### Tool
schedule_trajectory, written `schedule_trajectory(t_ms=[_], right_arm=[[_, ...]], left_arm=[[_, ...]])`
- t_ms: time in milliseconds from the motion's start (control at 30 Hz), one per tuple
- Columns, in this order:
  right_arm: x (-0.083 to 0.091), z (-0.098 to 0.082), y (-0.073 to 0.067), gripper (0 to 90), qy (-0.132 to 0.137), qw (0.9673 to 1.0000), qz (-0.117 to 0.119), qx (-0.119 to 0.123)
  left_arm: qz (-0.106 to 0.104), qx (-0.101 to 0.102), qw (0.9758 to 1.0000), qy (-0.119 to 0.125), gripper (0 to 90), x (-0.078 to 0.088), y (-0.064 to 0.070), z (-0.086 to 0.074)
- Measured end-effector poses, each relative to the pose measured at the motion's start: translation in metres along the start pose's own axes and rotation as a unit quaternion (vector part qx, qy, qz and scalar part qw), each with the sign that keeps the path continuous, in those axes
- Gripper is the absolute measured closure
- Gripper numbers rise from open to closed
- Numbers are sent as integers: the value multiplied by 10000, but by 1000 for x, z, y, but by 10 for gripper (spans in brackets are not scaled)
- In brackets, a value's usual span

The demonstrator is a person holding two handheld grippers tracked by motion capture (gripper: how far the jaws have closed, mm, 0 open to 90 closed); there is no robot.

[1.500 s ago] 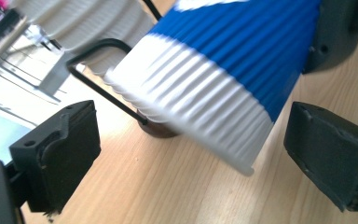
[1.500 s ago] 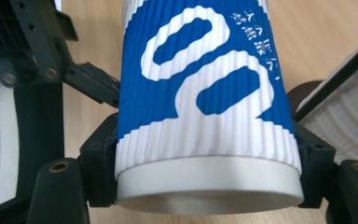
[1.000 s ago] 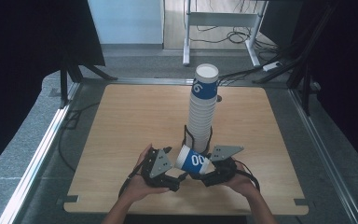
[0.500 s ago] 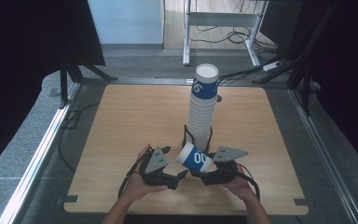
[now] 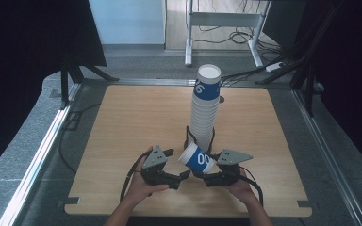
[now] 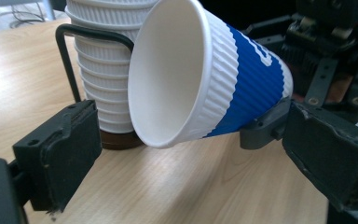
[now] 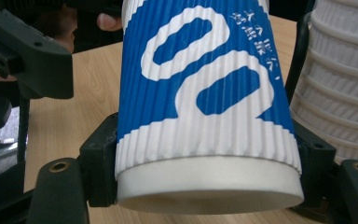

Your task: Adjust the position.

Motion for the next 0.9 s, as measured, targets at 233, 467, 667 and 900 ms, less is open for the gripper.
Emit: schedule_trajectory(t_ms=[233, 467, 667, 900], right_arm=[[1, -2, 0, 281, 222, 9997, -22, 24], [1, -4, -1, 281, 379, 9993, 30, 30], [1, -4, -3, 281, 530, 9985, 72, 72], [2, -3, -7, 282, 822, 9964, 149, 153]], left_arm=[[-308, 502, 9983, 40, 50, -2, -5, -1], [-410, 617, 9972, 28, 52, -2, -7, -2], [-570, 747, 9956, 52, 51, -3, -5, -2], [-979, 1116, 9888, 166, 47, -4, -5, -2]])
Point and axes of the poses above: each handheld gripper's, and its own axes: x roughly backward along the jaws, z roughly out of its top, y roughly to its right, the point moved 2 cm from there along -x, roughly forward along the jaws, and after that the axes turned 9 degrees about z, right-handed, at the moved point
